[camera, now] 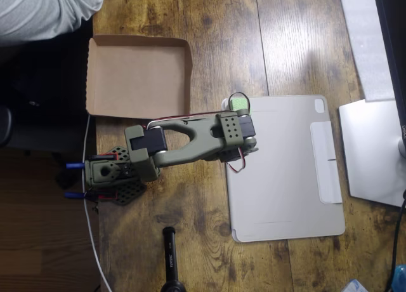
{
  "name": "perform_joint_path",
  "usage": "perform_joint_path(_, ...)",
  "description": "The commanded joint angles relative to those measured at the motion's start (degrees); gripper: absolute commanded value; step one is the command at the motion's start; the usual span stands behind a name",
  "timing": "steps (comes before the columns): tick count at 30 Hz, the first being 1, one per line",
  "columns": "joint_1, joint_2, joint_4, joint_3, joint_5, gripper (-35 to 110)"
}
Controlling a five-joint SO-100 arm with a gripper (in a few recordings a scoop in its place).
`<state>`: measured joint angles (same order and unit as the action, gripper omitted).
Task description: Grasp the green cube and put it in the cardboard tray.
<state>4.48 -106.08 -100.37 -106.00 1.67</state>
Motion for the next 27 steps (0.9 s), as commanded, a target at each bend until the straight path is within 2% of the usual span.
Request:
perform_joint_path(1,1.23,-5.27,-2.46,1.67,4.04,0)
perform_joint_path(27,-1.58,-8.26,-1.14,2.99,5.63,0)
